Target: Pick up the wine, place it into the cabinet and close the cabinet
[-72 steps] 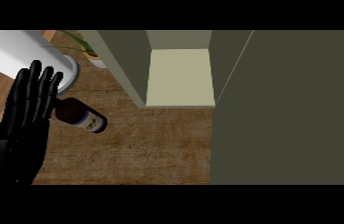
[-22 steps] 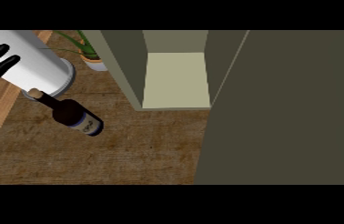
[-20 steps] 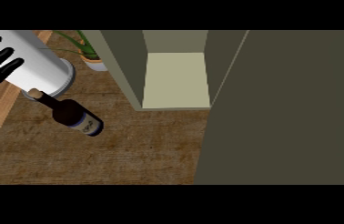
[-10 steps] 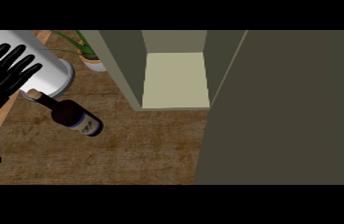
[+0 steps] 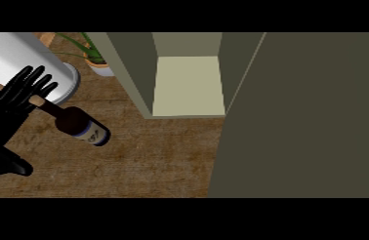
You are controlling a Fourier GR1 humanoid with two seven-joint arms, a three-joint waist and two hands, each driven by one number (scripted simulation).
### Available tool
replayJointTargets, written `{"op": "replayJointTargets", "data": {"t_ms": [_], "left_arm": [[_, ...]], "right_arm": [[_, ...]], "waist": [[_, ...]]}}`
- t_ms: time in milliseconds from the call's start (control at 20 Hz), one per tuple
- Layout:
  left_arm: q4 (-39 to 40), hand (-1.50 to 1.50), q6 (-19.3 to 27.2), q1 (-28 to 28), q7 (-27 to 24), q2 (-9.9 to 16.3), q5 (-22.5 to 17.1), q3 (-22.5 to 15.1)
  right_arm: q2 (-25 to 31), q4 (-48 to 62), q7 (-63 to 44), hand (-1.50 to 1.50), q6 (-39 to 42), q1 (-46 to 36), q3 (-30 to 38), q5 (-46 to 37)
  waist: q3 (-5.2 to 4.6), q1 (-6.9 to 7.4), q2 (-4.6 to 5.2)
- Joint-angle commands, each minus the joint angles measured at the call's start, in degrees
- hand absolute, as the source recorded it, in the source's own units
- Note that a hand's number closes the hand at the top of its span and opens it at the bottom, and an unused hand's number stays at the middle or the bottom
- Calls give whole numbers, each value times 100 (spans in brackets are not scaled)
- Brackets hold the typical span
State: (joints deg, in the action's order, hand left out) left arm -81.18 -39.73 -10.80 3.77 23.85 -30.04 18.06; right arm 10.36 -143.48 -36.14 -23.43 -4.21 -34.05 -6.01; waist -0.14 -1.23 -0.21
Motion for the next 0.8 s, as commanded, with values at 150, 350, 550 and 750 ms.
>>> {"op": "replayJointTargets", "data": {"t_ms": [150, 350, 550, 750], "left_arm": [[984, -150, -422, -28, -693, 153, 577, 171], [1410, -150, -364, -181, -1340, -97, 1280, -6], [2036, -150, -604, -359, -1706, 100, 1520, 14], [2644, -150, -518, -464, -2355, 44, 2042, -57]], "right_arm": [[366, -1111, -642, -150, -161, 46, -93, -744], [386, -892, -450, -150, -333, -11, -378, -947], [332, -872, -626, -150, -563, -142, -701, -1203], [452, -946, -785, -150, -679, -235, -640, -1137]], "waist": [[1, -32, 3], [-1, -64, 5], [-3, -59, -5], [-8, -87, 1]]}}
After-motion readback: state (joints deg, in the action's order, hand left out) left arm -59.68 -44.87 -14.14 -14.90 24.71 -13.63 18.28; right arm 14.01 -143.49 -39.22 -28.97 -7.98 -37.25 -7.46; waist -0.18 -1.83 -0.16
